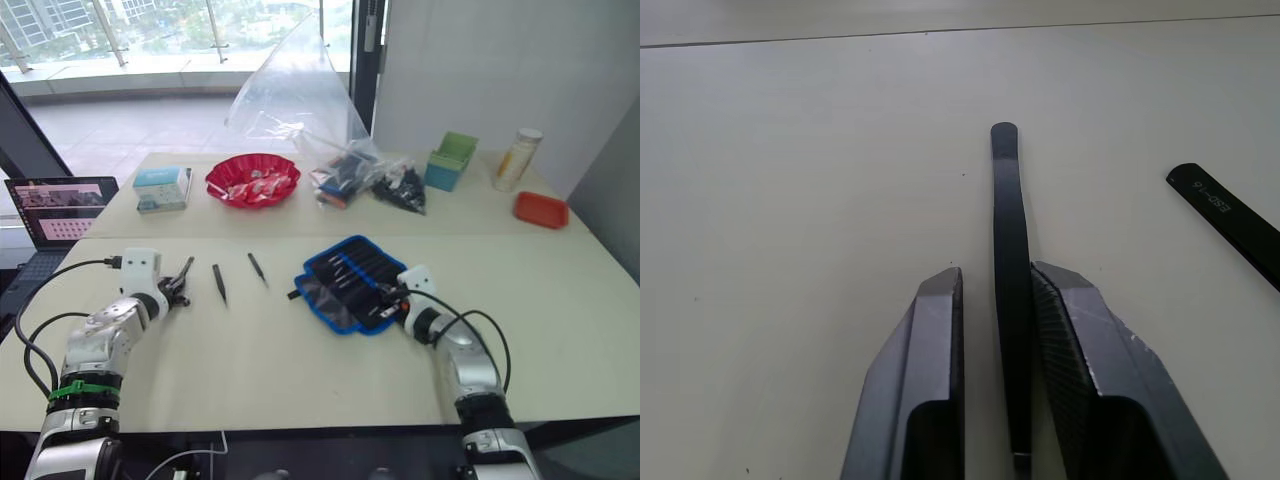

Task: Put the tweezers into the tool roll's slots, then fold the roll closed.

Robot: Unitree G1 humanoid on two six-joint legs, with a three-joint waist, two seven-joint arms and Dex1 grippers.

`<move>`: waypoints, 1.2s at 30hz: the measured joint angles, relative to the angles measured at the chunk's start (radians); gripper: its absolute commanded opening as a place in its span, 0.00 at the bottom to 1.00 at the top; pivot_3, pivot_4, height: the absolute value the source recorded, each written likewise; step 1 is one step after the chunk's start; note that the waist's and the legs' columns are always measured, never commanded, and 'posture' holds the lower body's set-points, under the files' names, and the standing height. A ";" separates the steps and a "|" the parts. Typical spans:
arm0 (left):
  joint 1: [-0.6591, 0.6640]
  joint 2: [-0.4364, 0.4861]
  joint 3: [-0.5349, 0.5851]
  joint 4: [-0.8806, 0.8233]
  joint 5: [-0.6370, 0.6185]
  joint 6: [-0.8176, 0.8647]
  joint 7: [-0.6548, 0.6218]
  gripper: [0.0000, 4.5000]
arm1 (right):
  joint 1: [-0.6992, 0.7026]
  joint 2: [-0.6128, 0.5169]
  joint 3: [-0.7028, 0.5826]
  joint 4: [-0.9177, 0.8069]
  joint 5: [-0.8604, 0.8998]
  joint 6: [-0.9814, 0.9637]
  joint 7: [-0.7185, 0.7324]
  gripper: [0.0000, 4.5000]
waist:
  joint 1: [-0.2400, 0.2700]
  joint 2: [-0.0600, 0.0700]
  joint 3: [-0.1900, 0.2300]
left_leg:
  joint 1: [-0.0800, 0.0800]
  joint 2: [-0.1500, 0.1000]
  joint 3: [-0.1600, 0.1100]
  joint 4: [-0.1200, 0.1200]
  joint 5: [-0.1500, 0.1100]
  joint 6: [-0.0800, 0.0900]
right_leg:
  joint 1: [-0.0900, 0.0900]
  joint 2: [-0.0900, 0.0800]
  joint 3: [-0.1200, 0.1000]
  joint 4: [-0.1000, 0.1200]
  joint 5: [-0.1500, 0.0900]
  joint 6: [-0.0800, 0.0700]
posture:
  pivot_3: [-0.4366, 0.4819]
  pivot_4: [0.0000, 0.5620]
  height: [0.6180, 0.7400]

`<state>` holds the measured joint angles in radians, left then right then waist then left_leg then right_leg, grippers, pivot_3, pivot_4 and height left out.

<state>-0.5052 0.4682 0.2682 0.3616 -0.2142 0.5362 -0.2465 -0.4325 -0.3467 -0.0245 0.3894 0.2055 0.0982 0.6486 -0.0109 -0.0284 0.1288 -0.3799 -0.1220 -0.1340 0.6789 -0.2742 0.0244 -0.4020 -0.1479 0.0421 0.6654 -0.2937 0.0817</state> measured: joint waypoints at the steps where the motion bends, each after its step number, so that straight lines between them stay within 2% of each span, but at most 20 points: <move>1: 0.001 0.000 0.003 -0.001 -0.001 -0.004 -0.001 0.00 | -0.001 0.000 0.001 0.000 0.000 0.000 0.000 0.00 | 0.000 0.000 0.000 | 0.000 0.000 0.000 0.000 0.000 0.000 | 0.000 0.000 0.000 0.000 0.000 0.000 | 0.48 0.27 1.00; 6: 0.027 -0.002 0.015 -0.059 -0.017 -0.035 -0.011 0.00 | -0.004 0.000 0.002 0.002 0.000 -0.001 -0.003 0.00 | -0.003 -0.001 0.000 | -0.004 0.000 0.000 0.001 0.000 0.000 | -0.002 0.000 0.000 0.000 0.000 0.000 | 0.48 0.27 1.00; 10: 0.026 -0.026 0.049 -0.243 -0.122 0.060 -0.036 0.00 | -0.005 -0.007 0.000 0.004 0.002 -0.001 -0.002 0.00 | -0.002 -0.001 0.000 | -0.005 0.000 -0.001 0.002 0.000 0.000 | -0.002 0.000 -0.001 -0.001 0.000 0.001 | 0.48 0.27 1.00; 14: 0.005 0.000 -0.043 -0.434 -0.181 0.175 -0.120 0.00 | -0.017 -0.026 0.000 0.018 0.003 -0.002 0.006 0.00 | 0.000 -0.001 0.000 | -0.005 -0.001 -0.001 0.003 0.000 0.000 | -0.001 0.000 0.000 -0.001 0.001 0.001 | 0.48 0.27 1.00; 19: -0.069 0.014 -0.219 -0.547 -0.260 0.320 -0.267 0.00 | -0.025 -0.038 -0.003 0.034 0.003 -0.005 0.008 0.00 | -0.001 -0.001 0.000 | -0.005 -0.001 0.000 0.002 0.000 0.000 | -0.001 0.000 0.000 -0.001 0.001 0.001 | 0.48 0.27 1.00; 22: -0.154 -0.001 -0.368 -0.545 -0.262 0.411 -0.319 0.00 | -0.027 -0.037 -0.002 0.033 0.004 -0.004 0.007 0.00 | -0.003 -0.001 0.000 | -0.005 -0.001 0.000 0.003 0.000 0.000 | -0.001 0.000 0.000 -0.001 0.001 0.001 | 0.48 0.27 1.00; 28: -0.209 -0.050 -0.512 -0.451 -0.214 0.460 -0.335 0.00 | -0.011 -0.036 -0.015 0.000 0.013 0.015 -0.004 0.00 | -0.005 -0.001 0.000 | -0.005 -0.001 0.000 0.002 0.000 0.000 | -0.002 0.000 0.000 -0.001 0.001 0.001 | 0.48 0.27 1.00; 33: -0.225 -0.112 -0.589 -0.319 -0.136 0.400 -0.336 0.00 | 0.010 -0.024 -0.020 -0.031 0.013 0.026 -0.018 0.00 | -0.005 -0.001 0.000 | -0.006 -0.001 0.000 0.003 0.000 0.000 | -0.002 0.000 0.000 -0.001 0.001 0.001 | 0.48 0.27 1.00; 36: -0.240 -0.153 -0.589 -0.264 -0.113 0.377 -0.335 0.00 | 0.013 -0.017 -0.022 -0.040 0.013 0.032 -0.027 0.00 | -0.006 -0.001 0.000 | -0.006 -0.001 0.000 0.003 0.000 0.000 | -0.002 0.000 0.000 -0.001 0.001 0.001 | 0.48 0.27 1.00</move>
<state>-0.7447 0.3155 -0.3205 0.0972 -0.3273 0.9134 -0.5817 -0.4198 -0.3635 -0.0463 0.3496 0.2181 0.1304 0.6214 -0.0165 -0.0293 0.1288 -0.3855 -0.1226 -0.1341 0.6815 -0.2739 0.0246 -0.4040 -0.1474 0.0421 0.6644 -0.2929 0.0828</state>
